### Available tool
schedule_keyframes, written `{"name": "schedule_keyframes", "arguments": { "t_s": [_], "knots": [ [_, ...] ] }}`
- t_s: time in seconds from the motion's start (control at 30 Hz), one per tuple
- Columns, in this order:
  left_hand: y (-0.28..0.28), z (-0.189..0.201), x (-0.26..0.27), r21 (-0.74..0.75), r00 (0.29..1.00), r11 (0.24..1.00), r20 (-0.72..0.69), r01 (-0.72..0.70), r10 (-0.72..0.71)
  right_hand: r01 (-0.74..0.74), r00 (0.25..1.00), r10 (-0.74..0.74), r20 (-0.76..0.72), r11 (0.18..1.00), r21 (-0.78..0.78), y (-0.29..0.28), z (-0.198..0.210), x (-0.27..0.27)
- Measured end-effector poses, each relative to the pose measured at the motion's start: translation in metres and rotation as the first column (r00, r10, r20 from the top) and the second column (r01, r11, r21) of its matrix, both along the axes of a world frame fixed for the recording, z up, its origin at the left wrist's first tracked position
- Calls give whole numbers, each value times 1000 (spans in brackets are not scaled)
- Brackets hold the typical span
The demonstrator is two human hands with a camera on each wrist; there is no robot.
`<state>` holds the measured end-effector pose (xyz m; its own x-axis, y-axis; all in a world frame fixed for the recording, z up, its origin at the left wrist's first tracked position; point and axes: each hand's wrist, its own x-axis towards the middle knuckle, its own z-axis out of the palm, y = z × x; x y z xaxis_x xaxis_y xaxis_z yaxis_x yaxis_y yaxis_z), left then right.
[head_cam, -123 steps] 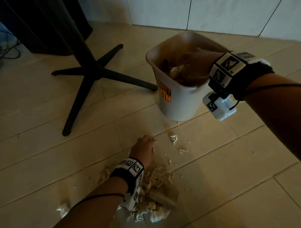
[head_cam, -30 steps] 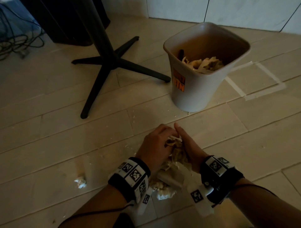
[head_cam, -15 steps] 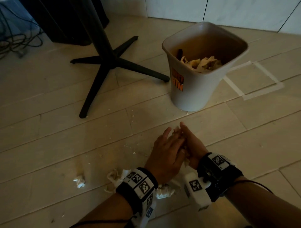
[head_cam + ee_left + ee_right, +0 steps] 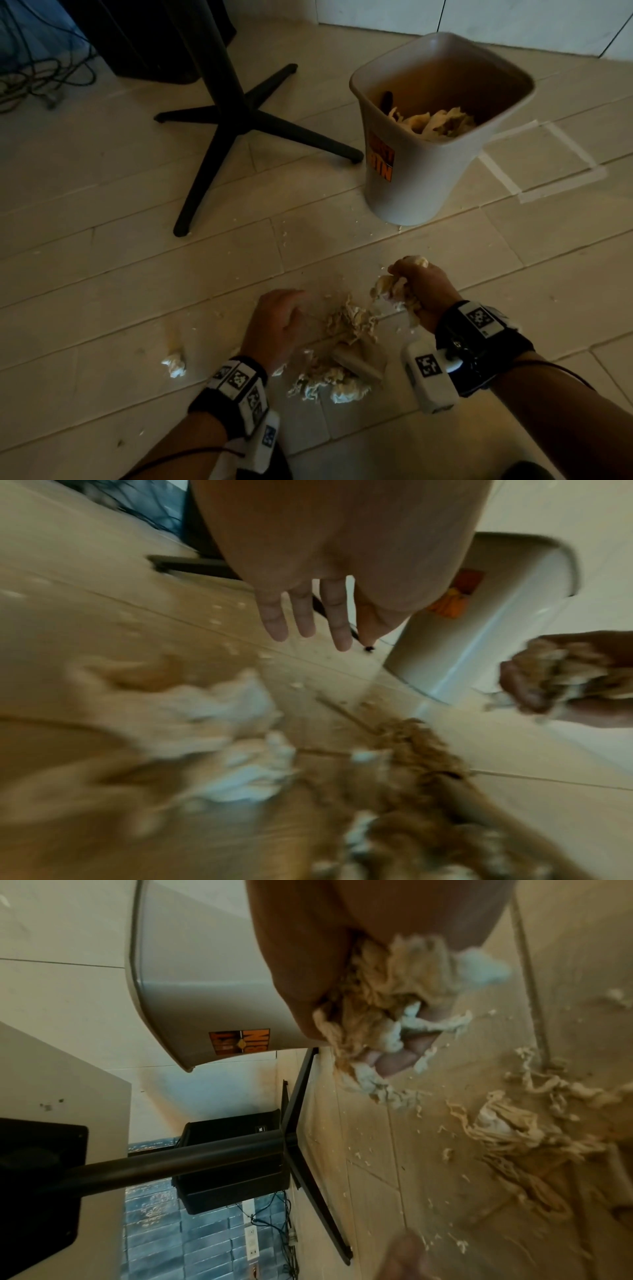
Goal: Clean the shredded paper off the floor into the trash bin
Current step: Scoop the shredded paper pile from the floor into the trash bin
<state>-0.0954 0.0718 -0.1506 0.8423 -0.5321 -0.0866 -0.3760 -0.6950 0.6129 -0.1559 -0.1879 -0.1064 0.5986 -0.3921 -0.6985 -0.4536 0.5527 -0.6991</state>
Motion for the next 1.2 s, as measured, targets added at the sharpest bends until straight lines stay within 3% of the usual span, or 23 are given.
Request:
{"name": "schedule_keyframes", "arguments": {
  "t_s": [0.1,0.23,0.33,0.4,0.5,0.63,0.8,1.03,1.1,1.2],
  "knots": [
    [45,-13,9,155,995,983,34,-97,93,29,999,-30,34,999,15,0,4,-1],
    [90,-17,4,377,959,891,218,-251,178,41,996,-42,81,999,6,1,6,2],
    [106,-25,-1,552,875,731,-2,-402,483,4,995,2,103,998,-57,1,11,8],
    [108,-33,-5,597,822,695,-99,-402,560,-37,990,50,130,994,-104,0,20,13],
    [93,-35,-16,638,876,709,-109,-301,469,-101,979,133,156,975,-196,-1,44,20],
    [55,-25,-38,543,937,808,-102,-229,334,-170,957,227,181,944,-284,-3,84,32],
    [26,-14,-55,552,988,833,-104,-41,118,-215,907,339,249,882,-418,-14,137,44],
    [24,-20,-39,437,997,897,-61,60,-36,-88,842,416,344,734,-673,-53,192,85],
    [24,-21,-34,420,997,904,-43,80,-68,-47,865,393,312,682,-730,-66,198,98],
    [25,-23,-30,386,997,919,-32,81,-74,-15,918,347,194,519,-855,-87,196,122]
  ]
}}
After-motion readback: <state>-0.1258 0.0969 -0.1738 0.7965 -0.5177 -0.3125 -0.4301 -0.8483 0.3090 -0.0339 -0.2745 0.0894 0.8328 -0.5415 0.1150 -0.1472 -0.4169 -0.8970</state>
